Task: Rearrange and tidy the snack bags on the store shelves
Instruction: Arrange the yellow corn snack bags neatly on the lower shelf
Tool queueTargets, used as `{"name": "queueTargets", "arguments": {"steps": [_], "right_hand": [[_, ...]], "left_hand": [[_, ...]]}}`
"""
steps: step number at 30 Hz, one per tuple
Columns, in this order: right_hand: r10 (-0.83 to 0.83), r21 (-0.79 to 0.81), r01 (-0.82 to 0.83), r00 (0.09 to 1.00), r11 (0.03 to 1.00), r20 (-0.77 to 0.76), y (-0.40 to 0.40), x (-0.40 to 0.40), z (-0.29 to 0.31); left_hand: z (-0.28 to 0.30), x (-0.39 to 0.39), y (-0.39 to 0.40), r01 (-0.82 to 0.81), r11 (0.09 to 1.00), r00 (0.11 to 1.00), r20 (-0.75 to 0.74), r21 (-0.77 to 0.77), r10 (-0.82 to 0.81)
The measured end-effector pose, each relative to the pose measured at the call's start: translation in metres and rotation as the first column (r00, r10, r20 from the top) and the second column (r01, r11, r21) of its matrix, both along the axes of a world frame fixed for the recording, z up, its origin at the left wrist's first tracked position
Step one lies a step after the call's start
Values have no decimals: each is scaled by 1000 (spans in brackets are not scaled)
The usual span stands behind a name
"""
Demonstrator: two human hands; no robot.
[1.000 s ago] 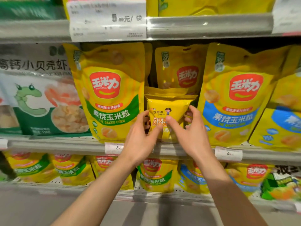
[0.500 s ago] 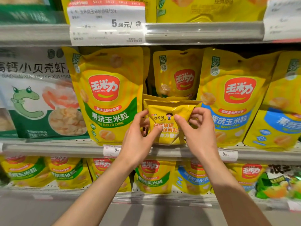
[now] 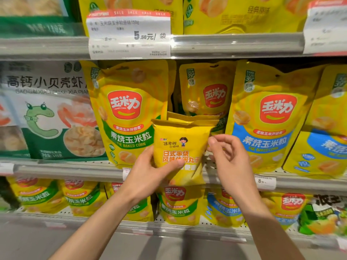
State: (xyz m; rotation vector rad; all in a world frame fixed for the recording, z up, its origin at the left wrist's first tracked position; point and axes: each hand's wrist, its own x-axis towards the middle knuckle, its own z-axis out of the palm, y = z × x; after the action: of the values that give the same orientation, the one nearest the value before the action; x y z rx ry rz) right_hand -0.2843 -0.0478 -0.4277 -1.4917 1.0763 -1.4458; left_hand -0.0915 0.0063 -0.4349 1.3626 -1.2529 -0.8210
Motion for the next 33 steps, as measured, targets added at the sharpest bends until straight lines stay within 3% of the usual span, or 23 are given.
{"name": "queueTargets", "arguments": {"steps": [5, 7, 10, 16, 25, 33], "right_hand": [[-90, 79, 131, 916, 988, -392, -29, 18, -11], [-89, 87, 140, 894, 986, -439, -40, 30, -12], [-99, 108, 153, 914, 982, -393, -56, 43, -10], [-262, -31, 270, 893, 962, -365, -59, 47, -17], [-383, -139, 366, 916, 920, -123, -22, 44, -2], [-314, -112, 316, 949, 942, 40, -3, 24, 23]], "left_hand": [[-4, 17, 15, -184, 983, 982, -53, -6, 183], [-7, 24, 19, -240, 971, 969, -72, -13, 238], [-10, 30, 25, -290, 956, 954, -93, -35, 286], [-15, 47, 26, -347, 936, 937, -69, -61, 343], [-17, 45, 26, -363, 930, 931, -67, -60, 359], [-9, 38, 31, -324, 944, 944, -92, -59, 318]]}}
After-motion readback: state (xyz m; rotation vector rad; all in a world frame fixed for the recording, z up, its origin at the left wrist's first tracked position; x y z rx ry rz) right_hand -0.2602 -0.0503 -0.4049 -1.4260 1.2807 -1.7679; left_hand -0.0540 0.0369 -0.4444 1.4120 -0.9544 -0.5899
